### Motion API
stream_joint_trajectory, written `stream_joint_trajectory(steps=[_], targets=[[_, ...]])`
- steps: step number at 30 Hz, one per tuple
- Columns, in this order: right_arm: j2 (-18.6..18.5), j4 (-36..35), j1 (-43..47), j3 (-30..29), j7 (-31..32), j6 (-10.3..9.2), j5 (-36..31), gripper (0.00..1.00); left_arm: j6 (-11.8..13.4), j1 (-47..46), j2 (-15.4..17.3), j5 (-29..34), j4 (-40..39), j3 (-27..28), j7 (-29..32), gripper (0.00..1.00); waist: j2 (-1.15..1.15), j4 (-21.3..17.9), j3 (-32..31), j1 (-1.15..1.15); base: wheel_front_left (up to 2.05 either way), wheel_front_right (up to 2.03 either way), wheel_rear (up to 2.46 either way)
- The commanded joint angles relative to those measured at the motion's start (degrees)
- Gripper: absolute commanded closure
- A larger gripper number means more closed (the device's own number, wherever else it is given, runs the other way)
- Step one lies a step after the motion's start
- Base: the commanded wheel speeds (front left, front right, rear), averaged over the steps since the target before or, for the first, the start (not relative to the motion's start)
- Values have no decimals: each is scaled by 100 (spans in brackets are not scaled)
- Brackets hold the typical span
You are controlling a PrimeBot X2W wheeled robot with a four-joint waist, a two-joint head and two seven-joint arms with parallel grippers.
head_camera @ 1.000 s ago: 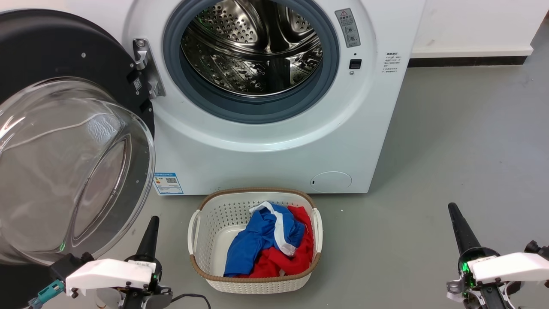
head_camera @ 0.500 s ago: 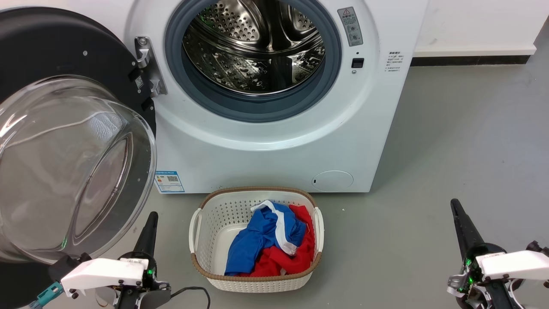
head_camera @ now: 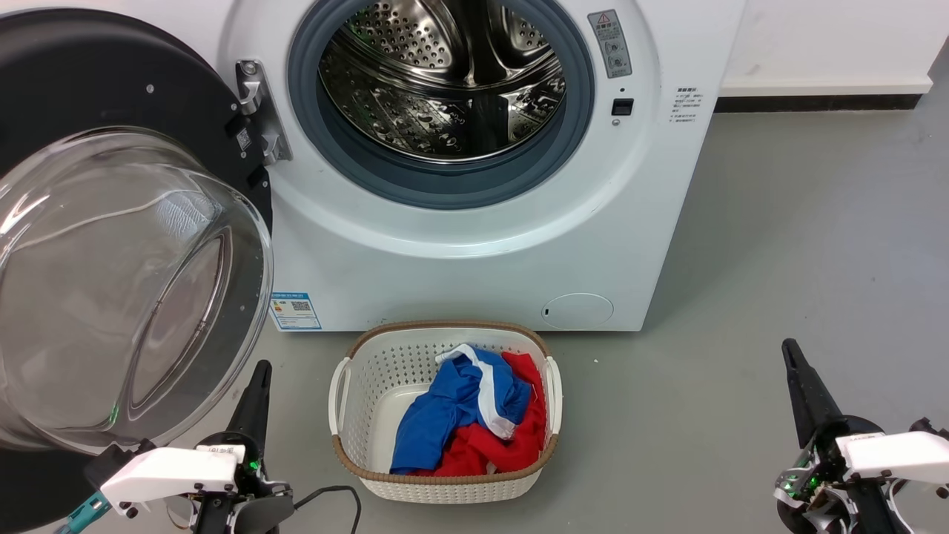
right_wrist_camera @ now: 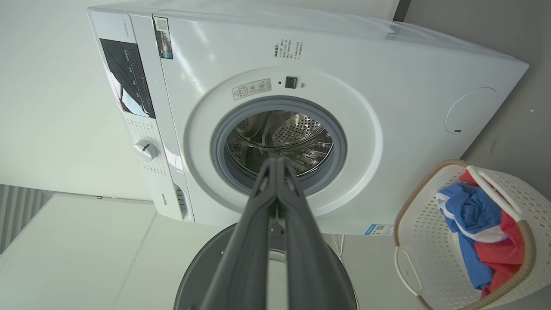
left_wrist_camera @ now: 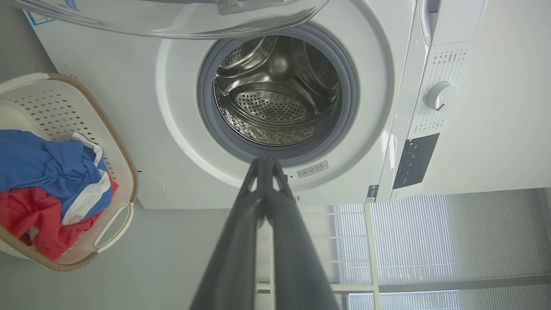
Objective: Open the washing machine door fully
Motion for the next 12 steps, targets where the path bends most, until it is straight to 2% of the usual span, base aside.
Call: stream_joint_trajectory(steps=[1, 12], targets=[[8, 15, -126, -16, 23, 0, 133, 100, -52, -111, -8, -100, -6, 50, 50, 100, 0, 4, 3, 0, 0, 0, 0], [9, 58, -159, -42, 76, 0, 590, 100, -143, -111, -86, -457, 4, 166, 156, 100, 0, 28, 22, 0, 0, 0, 0]])
